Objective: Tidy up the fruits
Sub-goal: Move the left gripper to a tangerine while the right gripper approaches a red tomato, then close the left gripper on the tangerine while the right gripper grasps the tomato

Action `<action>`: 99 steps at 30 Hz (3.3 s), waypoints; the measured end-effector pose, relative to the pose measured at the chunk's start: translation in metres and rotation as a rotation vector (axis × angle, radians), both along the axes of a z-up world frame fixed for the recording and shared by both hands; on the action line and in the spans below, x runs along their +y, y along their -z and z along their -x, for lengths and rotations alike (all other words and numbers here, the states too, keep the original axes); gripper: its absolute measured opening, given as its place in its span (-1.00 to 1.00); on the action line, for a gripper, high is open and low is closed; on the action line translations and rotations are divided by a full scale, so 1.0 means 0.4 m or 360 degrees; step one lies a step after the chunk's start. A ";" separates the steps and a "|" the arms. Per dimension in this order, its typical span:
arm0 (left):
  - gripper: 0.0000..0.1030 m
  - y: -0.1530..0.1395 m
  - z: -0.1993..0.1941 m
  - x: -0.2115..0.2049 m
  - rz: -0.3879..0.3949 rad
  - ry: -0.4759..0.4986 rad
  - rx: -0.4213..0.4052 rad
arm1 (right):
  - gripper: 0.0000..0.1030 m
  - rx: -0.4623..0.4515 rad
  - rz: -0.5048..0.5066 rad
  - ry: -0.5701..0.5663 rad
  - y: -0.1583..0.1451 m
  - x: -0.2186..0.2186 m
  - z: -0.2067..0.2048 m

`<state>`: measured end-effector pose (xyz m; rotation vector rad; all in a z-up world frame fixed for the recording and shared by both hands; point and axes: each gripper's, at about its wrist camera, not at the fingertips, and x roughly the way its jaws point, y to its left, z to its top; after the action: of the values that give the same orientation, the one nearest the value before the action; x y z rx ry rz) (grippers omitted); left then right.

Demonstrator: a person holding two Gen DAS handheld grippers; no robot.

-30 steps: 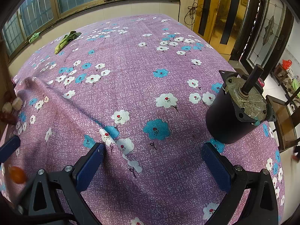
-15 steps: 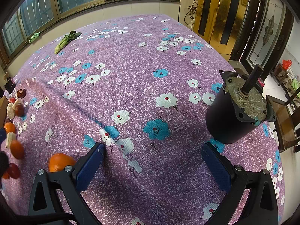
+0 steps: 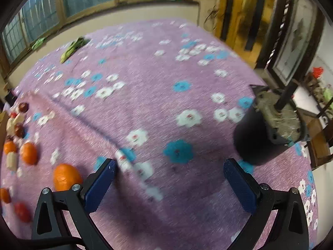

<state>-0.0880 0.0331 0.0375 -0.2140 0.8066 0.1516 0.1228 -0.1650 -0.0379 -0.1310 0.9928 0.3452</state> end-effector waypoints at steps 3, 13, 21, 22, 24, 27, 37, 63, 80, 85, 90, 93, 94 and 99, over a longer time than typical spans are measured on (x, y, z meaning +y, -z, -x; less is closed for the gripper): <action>0.68 -0.002 0.019 0.000 -0.0036 -0.0006 0.0015 | 0.96 0.0075 -0.0424 -0.0034 -0.045 -0.032 0.039; 0.68 -0.015 0.080 0.010 -0.0106 -0.0038 0.0024 | 1.00 -0.0071 -0.0354 -0.0337 -0.168 0.090 0.207; 0.68 -0.009 0.133 0.042 -0.0142 -0.0057 0.0037 | 1.00 -0.0135 -0.0067 -0.0607 -0.161 0.177 0.299; 0.68 -0.004 0.138 0.045 -0.0139 -0.0062 0.0047 | 1.00 -0.0151 -0.0030 -0.0624 -0.158 0.182 0.310; 0.68 0.005 0.145 0.047 -0.0136 -0.0058 0.0073 | 1.00 -0.0192 0.0048 -0.0673 -0.157 0.196 0.327; 0.68 0.014 0.157 0.042 -0.0158 -0.0039 0.0092 | 1.00 -0.0246 0.0088 -0.0722 -0.163 0.201 0.348; 0.68 0.015 0.166 0.045 -0.0182 -0.0045 0.0115 | 1.00 -0.0277 0.0089 -0.0802 -0.179 0.206 0.361; 0.68 0.030 0.152 0.090 -0.0129 -0.0063 0.0141 | 1.00 -0.0255 0.0114 -0.0842 -0.162 0.212 0.360; 0.67 0.080 0.072 0.149 -0.0100 -0.0102 0.0198 | 0.30 0.0056 -0.0113 -0.1164 -0.066 0.294 0.387; 0.12 0.118 0.041 0.167 -0.0052 -0.0110 0.0282 | 0.07 0.0101 -0.0105 -0.1161 -0.034 0.323 0.371; -0.43 0.127 0.043 0.166 -0.0101 -0.0131 0.0292 | -0.41 0.0074 -0.0106 -0.1124 -0.036 0.321 0.362; -0.43 0.126 0.053 0.170 -0.0106 -0.0162 0.0304 | -0.41 0.0085 -0.0131 -0.1099 -0.044 0.309 0.357; -0.43 0.125 0.060 0.172 -0.0114 -0.0179 0.0304 | -0.41 0.0080 -0.0138 -0.1092 -0.049 0.304 0.360; -0.43 0.091 0.103 0.176 -0.0154 -0.0231 0.0270 | -0.42 0.0057 -0.0184 -0.1091 -0.084 0.292 0.380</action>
<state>-0.1290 0.1033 0.0009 -0.1695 0.9503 0.3482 -0.0293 -0.0482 -0.0043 -0.3628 0.9393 1.0322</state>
